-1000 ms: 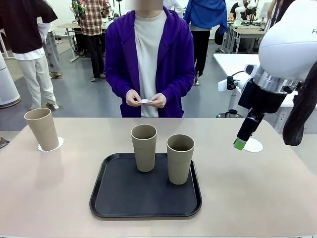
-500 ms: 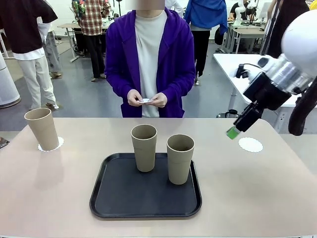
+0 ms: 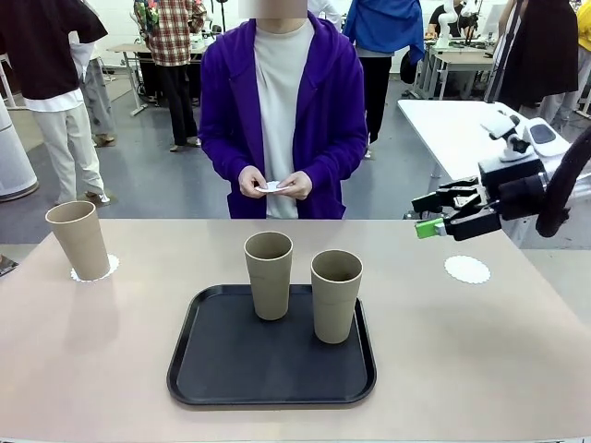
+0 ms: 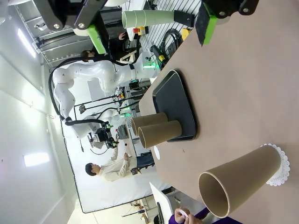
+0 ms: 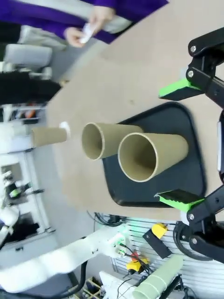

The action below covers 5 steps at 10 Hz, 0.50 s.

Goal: Place coasters on the table and set cups on them.
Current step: Take one Reusable plastic cup from the Flat Tray and place it on a coaster set by the human.

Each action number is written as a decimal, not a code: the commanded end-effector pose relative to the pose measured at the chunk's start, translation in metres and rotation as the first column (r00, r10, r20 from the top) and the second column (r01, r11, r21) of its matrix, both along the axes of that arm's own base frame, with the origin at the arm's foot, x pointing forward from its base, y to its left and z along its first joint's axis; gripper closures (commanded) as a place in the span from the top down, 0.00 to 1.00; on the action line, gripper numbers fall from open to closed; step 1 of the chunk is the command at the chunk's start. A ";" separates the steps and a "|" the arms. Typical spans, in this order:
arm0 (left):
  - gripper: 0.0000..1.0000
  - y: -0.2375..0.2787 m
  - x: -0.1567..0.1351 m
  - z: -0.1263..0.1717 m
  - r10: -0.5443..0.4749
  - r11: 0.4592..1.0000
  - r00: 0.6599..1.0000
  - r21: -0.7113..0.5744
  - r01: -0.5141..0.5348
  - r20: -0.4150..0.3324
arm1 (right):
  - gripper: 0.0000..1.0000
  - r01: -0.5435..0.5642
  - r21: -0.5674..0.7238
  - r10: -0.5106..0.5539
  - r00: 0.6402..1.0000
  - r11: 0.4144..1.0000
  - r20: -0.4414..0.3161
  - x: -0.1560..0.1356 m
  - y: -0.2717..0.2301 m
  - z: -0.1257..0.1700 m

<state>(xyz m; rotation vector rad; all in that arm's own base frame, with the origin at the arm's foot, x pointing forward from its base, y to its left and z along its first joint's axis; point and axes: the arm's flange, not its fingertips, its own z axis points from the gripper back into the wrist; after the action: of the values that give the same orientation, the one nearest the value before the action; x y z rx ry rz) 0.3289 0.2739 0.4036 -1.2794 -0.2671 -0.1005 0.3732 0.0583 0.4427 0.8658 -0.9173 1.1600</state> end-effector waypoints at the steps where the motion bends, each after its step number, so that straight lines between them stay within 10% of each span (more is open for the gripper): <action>1: 1.00 0.001 0.000 0.003 0.004 1.000 1.000 -0.007 -0.004 0.004 | 1.00 -0.091 0.014 0.092 0.996 0.996 -0.016 -0.004 0.002 -0.056; 5: 1.00 0.001 0.000 0.003 0.004 1.000 1.000 -0.007 -0.004 0.004 | 1.00 -0.144 -0.018 0.143 0.988 0.989 -0.060 -0.012 0.002 -0.102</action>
<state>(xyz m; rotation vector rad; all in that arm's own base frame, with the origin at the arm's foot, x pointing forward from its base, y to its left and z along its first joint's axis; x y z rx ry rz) 0.3293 0.2738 0.4039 -1.2790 -0.2667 -0.1015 0.3798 0.0588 0.3440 0.9696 -0.7965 1.2252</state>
